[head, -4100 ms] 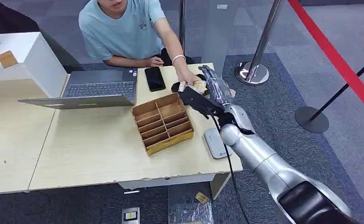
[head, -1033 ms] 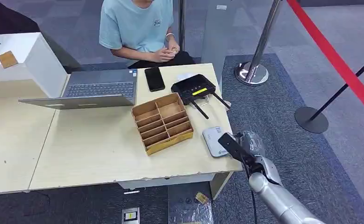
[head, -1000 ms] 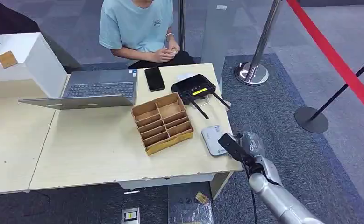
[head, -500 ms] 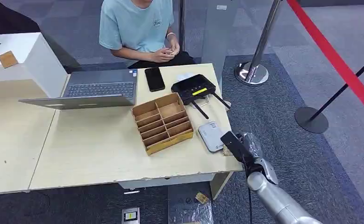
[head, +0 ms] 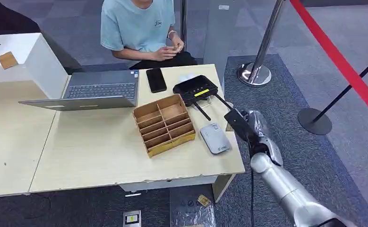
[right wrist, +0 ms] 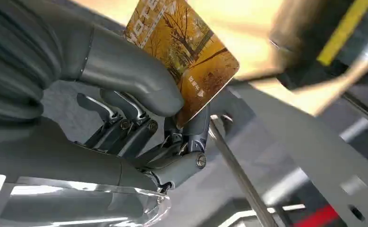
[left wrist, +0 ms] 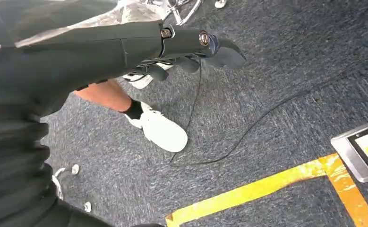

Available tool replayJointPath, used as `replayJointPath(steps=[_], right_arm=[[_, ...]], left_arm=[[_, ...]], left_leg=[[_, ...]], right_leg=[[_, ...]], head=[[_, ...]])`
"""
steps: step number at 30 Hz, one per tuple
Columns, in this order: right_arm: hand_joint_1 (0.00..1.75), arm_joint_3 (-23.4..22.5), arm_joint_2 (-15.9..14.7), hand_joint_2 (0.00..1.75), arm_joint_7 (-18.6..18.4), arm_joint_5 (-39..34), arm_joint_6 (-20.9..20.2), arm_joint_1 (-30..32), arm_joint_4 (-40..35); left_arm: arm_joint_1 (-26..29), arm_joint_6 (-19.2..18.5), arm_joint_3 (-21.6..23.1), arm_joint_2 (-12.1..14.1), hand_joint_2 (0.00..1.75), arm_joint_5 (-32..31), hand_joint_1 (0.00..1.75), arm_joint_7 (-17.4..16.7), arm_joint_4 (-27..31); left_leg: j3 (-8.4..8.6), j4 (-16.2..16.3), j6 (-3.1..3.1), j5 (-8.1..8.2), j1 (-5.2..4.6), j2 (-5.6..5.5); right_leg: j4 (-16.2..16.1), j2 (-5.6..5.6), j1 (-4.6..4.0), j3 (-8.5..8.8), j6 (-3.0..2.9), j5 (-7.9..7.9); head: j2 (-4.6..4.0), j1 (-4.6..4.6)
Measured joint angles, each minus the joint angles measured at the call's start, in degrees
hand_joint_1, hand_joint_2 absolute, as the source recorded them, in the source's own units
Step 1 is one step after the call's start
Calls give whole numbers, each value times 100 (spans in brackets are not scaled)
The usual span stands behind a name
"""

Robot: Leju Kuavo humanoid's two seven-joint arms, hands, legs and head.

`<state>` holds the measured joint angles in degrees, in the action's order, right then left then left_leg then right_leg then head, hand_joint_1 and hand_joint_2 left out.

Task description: Pass the card to the sensor for recognition and then transmit it.

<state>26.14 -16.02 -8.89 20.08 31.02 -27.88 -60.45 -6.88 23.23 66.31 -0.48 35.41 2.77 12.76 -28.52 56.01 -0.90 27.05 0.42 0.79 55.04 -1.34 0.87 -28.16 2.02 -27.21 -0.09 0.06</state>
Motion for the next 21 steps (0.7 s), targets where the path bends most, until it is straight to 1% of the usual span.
replayJointPath(steps=[4,11,16,21], right_arm=[[175,-7,-15,175,-81,63,-44,-279,-230],[175,35,-7,175,-86,96,-138,-470,-396],[175,142,114,175,-118,138,-214,-817,-306],[175,306,230,175,-145,317,-405,-1293,-101]], left_arm=[[0,0,2,-2,175,-9,0,2,0],[-5,0,2,-7,175,-55,0,2,0],[-24,-98,70,-9,175,-179,0,-92,0],[-49,-157,116,-9,175,-284,0,-166,0]], left_leg=[[0,1,0,0,1,-2],[-6,0,-1,0,1,-1],[-6,0,-1,-2,1,-1],[-9,0,-3,-4,1,-2]], right_leg=[[-1,-1,-1,-1,0,0],[1,-1,-1,-3,0,-1],[3,-1,-1,-3,0,0],[6,-1,-1,-4,-1,1]], head=[[0,0],[0,0],[0,0],[0,0]])
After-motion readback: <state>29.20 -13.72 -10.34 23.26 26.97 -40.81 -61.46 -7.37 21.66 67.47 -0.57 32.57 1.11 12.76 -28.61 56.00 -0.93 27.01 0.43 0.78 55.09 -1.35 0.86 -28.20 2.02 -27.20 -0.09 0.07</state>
